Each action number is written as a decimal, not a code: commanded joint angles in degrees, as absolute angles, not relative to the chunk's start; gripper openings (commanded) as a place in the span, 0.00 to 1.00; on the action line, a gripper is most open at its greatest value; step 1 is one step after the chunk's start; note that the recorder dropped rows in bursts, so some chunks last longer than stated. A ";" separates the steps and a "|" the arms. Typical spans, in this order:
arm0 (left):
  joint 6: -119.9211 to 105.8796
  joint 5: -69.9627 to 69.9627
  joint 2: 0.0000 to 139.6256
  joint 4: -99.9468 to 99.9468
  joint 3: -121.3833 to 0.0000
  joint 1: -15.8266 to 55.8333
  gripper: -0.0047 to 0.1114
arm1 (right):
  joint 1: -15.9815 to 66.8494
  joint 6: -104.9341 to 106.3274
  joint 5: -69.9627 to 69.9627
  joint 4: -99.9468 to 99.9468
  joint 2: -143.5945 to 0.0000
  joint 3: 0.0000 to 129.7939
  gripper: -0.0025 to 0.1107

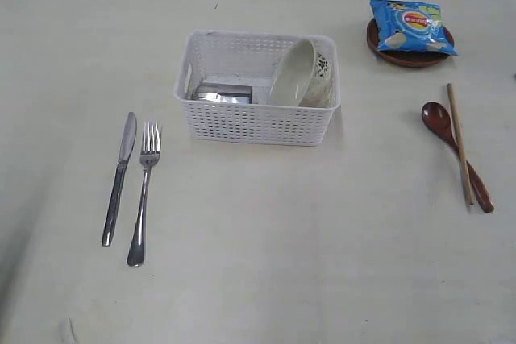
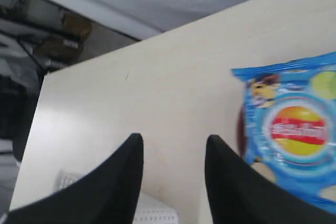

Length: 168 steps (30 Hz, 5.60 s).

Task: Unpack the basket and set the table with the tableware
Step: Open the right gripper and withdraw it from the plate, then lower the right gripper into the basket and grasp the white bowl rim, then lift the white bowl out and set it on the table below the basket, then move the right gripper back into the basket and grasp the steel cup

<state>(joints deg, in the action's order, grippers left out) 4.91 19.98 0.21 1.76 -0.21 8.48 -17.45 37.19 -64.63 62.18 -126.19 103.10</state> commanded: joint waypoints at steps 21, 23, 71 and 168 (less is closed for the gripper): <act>4.73 19.85 0.00 1.71 0.00 8.75 0.04 | 29.04 -5.44 -69.96 8.80 -115.62 111.11 0.36; 4.73 19.85 0.00 1.71 0.00 8.75 0.04 | 29.41 -10.13 -69.96 1.89 -115.62 111.11 0.36; 4.73 19.85 0.00 1.71 0.00 8.75 0.04 | 32.25 -15.23 -69.96 -10.87 -116.04 99.83 0.36; 4.73 19.85 0.00 1.71 0.00 8.75 0.04 | 27.51 14.59 -53.27 29.84 -95.58 78.37 0.45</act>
<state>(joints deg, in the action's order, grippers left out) 4.91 19.98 0.21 1.76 -0.21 8.48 27.95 14.89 -51.60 32.08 -96.55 73.97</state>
